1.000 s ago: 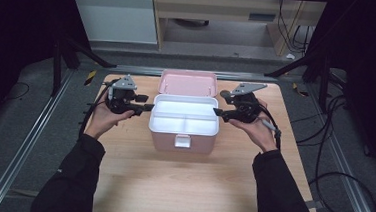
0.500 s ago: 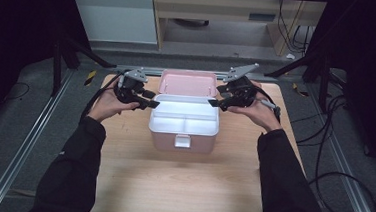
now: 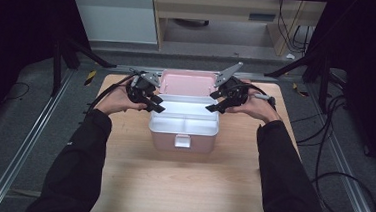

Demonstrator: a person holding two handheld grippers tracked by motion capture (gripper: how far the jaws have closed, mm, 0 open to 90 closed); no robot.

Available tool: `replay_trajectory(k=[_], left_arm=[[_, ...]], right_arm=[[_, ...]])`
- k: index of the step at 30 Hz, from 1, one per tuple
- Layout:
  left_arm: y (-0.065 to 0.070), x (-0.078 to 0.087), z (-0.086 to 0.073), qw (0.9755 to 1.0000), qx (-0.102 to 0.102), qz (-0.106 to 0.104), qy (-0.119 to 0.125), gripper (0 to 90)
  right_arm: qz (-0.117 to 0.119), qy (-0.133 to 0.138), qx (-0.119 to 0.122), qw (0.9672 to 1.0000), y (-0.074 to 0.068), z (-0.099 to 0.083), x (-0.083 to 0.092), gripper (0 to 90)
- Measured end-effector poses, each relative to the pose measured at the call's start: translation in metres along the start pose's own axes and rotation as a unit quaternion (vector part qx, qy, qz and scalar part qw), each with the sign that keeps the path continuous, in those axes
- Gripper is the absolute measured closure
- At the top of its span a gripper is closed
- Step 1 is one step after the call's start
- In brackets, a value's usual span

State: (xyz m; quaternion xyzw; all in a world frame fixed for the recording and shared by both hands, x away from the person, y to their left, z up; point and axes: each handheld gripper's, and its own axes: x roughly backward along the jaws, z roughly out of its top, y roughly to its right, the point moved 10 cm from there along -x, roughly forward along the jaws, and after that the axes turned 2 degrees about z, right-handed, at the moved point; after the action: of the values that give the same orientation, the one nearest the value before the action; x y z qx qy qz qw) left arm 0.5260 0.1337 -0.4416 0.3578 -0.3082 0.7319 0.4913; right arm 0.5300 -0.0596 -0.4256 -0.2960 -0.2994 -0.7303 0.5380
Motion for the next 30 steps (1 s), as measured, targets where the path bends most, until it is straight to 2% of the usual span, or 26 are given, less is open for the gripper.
replay_trajectory(k=[2,3,4,5,6,7,8,10,13,14,15,17,22,25,26,27,28,29,30], left_arm=[[0.0,-0.006,-0.004,0.9994,-0.016,0.002,-0.031,58.1],[0.0,-0.006,-0.004,0.9994,-0.016,0.002,-0.031,58.5],[0.001,-0.008,-0.005,0.9991,-0.02,0.0,-0.038,58.9],[0.003,-0.01,-0.005,0.9985,-0.026,-0.002,-0.047,59.8],[0.003,-0.01,-0.005,0.9985,-0.026,-0.002,-0.047,60.5],[0.005,-0.012,-0.006,0.9974,-0.038,-0.006,-0.06,62.3],[0.005,-0.012,-0.006,0.9974,-0.038,-0.006,-0.06,63.5],[0.004,-0.017,-0.008,0.9959,-0.046,-0.003,-0.078,65.3],[0.002,-0.021,-0.013,0.9945,-0.049,-0.001,-0.093,66.3],[0.002,-0.021,-0.013,0.9945,-0.049,-0.001,-0.093,67.1],[0.001,-0.023,-0.017,0.994,-0.046,-0.005,-0.099,67.3],[0.0,-0.025,-0.018,0.9939,-0.048,-0.01,-0.099,69.1],[0.0,-0.032,-0.019,0.9928,-0.05,-0.016,-0.108,71.8],[-0.002,-0.033,-0.019,0.9907,-0.057,-0.019,-0.122,74.9],[-0.002,-0.033,-0.019,0.9907,-0.057,-0.019,-0.122,75.3],[-0.002,-0.032,-0.019,0.9872,-0.071,-0.016,-0.142,76.2],[-0.002,-0.032,-0.019,0.9872,-0.071,-0.016,-0.142,77.5],[-0.002,-0.032,-0.019,0.9846,-0.074,-0.017,-0.157,78.2],[-0.002,-0.032,-0.019,0.9831,-0.078,-0.019,-0.165,79.9]], right_arm=[[0.009,-0.019,0.008,0.9997,-0.002,-0.002,-0.004,49.6],[0.009,-0.019,0.008,0.9997,-0.002,-0.002,-0.004,49.6],[0.017,-0.043,0.017,0.9988,-0.005,-0.005,-0.01,51.6],[0.021,-0.055,0.021,0.9981,-0.006,-0.007,-0.014,53.0],[0.021,-0.055,0.021,0.9981,-0.006,-0.007,-0.014,53.0],[0.028,-0.075,0.029,0.9964,-0.008,-0.011,-0.02,55.9],[0.028,-0.075,0.029,0.9964,-0.008,-0.011,-0.02,55.9],[0.032,-0.109,0.029,0.9931,-0.009,-0.018,-0.027,59.4],[0.036,-0.132,0.032,0.9901,-0.011,-0.023,-0.033,62.8],[0.036,-0.132,0.032,0.9901,-0.011,-0.023,-0.033,62.8],[0.038,-0.147,0.034,0.9879,-0.011,-0.027,-0.036,64.4],[0.039,-0.161,0.031,0.9856,-0.011,-0.031,-0.039,66.4],[0.041,-0.171,0.031,0.9839,-0.011,-0.034,-0.041,69.9],[0.044,-0.181,0.033,0.9819,-0.012,-0.035,-0.044,74.3],[0.044,-0.181,0.033,0.9819,-0.012,-0.035,-0.044,74.3],[0.045,-0.186,0.035,0.9809,-0.012,-0.036,-0.045,77.0],[0.045,-0.186,0.035,0.9809,-0.012,-0.036,-0.045,77.0],[0.044,-0.187,0.031,0.9808,-0.012,-0.036,-0.046,80.5],[0.043,-0.187,0.031,0.981,-0.011,-0.036,-0.046,81.4]])
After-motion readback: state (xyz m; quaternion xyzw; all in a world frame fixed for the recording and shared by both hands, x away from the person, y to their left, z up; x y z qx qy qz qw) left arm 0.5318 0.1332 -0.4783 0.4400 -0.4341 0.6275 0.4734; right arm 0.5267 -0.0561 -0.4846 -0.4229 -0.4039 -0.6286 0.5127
